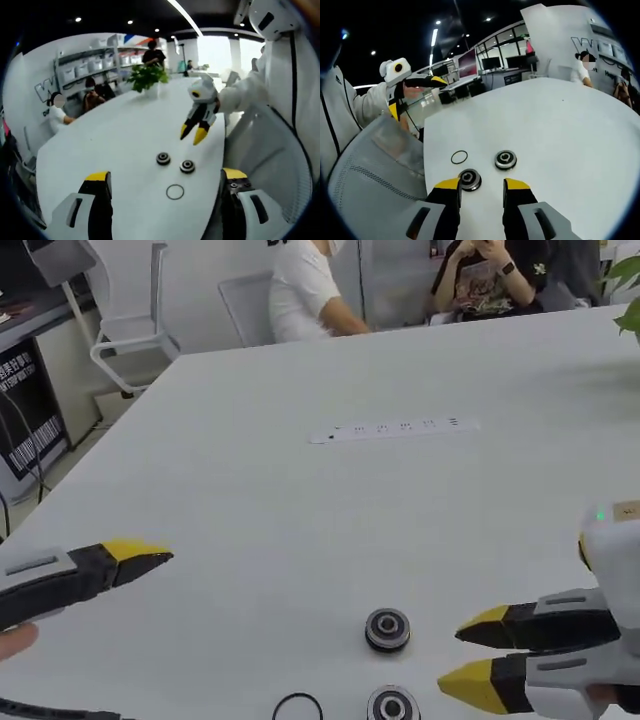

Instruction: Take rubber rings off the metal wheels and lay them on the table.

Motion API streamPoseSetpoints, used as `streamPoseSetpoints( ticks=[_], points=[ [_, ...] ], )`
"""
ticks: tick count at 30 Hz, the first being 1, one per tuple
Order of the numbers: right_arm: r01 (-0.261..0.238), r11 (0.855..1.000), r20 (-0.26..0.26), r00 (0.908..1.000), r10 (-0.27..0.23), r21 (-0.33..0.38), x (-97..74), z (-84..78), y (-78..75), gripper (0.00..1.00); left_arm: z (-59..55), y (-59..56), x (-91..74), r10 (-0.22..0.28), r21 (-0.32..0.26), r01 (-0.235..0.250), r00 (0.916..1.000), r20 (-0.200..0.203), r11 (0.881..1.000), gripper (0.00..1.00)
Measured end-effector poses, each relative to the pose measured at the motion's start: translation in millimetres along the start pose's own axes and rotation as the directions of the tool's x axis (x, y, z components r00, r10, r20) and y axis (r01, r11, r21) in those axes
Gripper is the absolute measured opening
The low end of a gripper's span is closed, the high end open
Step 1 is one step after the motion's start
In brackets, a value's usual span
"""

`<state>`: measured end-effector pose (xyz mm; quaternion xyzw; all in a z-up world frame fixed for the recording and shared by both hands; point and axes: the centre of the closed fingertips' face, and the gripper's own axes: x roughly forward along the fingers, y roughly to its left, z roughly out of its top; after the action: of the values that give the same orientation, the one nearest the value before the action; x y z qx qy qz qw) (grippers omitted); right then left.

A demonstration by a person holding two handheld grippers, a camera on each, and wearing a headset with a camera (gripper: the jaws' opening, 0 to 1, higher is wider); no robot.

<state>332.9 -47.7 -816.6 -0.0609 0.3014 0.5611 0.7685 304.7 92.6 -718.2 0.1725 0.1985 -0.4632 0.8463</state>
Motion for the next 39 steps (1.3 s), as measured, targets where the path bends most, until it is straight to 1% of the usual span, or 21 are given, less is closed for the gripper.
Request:
streamPoseSetpoints(
  ticks=[5,8,11,15,18,20,21,22,23,24,27,31,33,34,36,37,39],
  points=[
    [-0.002,1.000,-0.015,0.9999,0.002,-0.001,5.4,-10.3,1.5,0.30,13.2,-3.6,13.2,-0.034,0.039,0.033,0.9992,0.021,0.999,0.87],
    [-0.018,1.000,-0.020,0.9996,0.018,-0.009,8.7,-14.3,5.4,0.30,20.5,-6.0,21.5,-0.055,0.060,0.052,0.9979,0.036,0.997,0.85],
    [-0.032,0.999,-0.021,0.9993,0.031,-0.025,12.9,-17.4,8.5,0.30,28.6,-11.0,30.9,-0.083,0.086,0.078,0.9952,0.053,0.993,0.81],
    [-0.057,0.998,-0.019,0.9982,0.056,-0.037,18.4,-19.3,14.3,0.31,34.2,-15.8,42.6,-0.106,0.102,0.099,0.9924,0.064,0.990,0.77],
    [-0.060,0.997,-0.031,0.9978,0.058,-0.050,23.3,-22.5,14.9,0.31,35.6,-18.7,51.4,-0.118,0.108,0.110,0.9909,0.065,0.988,0.74],
    [-0.060,0.996,-0.046,0.9973,0.057,-0.068,27.7,-25.8,15.5,0.30,37.3,-21.9,59.9,-0.134,0.114,0.126,0.9883,0.072,0.986,0.72],
    [-0.062,0.995,-0.047,0.9972,0.059,-0.074,28.9,-26.1,16.2,0.30,36.6,-23.9,64.5,-0.146,0.112,0.137,0.9870,0.068,0.984,0.72],
    [-0.067,0.995,-0.048,0.9968,0.063,-0.080,30.4,-26.8,17.3,0.30,34.0,-26.0,67.5,-0.156,0.110,0.149,0.9863,0.054,0.983,0.71],
    [-0.068,0.994,-0.049,0.9967,0.064,-0.085,31.4,-27.1,17.9,0.30,31.0,-29.3,70.0,-0.173,0.114,0.168,0.9841,0.038,0.979,0.70],
    [-0.069,0.993,-0.050,0.9967,0.064,-0.094,32.8,-27.7,18.4,0.30,28.9,-32.2,73.6,-0.188,0.125,0.183,0.9818,0.030,0.975,0.69],
    [-0.071,0.992,-0.057,0.9962,0.065,-0.108,35.6,-29.2,18.3,0.29,25.5,-36.0,80.3,-0.205,0.130,0.202,0.9785,0.018,0.971,0.67],
    [-0.074,0.990,-0.065,0.9957,0.067,-0.119,39.0,-31.7,17.5,0.28,23.0,-36.8,89.1,-0.216,0.127,0.213,0.9763,0.012,0.969,0.64],
    [-0.073,0.990,-0.066,0.9957,0.065,-0.123,40.6,-32.4,17.2,0.28,19.4,-37.5,93.8,-0.223,0.126,0.221,0.9749,-0.003,0.967,0.62],
    [-0.072,0.989,-0.068,0.9957,0.064,-0.127,41.8,-32.9,17.0,0.28,15.1,-37.9,97.5,-0.225,0.133,0.226,0.9741,-0.021,0.965,0.60],
    [-0.072,0.988,-0.072,0.9954,0.063,-0.136,43.7,-33.4,16.9,0.28,11.7,-39.4,102.9,-0.230,0.141,0.231,0.9728,-0.027,0.963,0.55],
    [-0.073,0.987,-0.074,0.9953,0.063,-0.140,44.3,-33.7,17.0,0.28,10.5,-40.3,105.1,-0.237,0.136,0.238,0.9712,-0.027,0.962,0.53],
    [-0.078,0.987,-0.071,0.9951,0.068,-0.140,45.5,-33.6,18.0,0.27,6.4,-40.4,111.3,-0.232,0.121,0.234,0.9722,-0.034,0.965,0.50]
  ],
)
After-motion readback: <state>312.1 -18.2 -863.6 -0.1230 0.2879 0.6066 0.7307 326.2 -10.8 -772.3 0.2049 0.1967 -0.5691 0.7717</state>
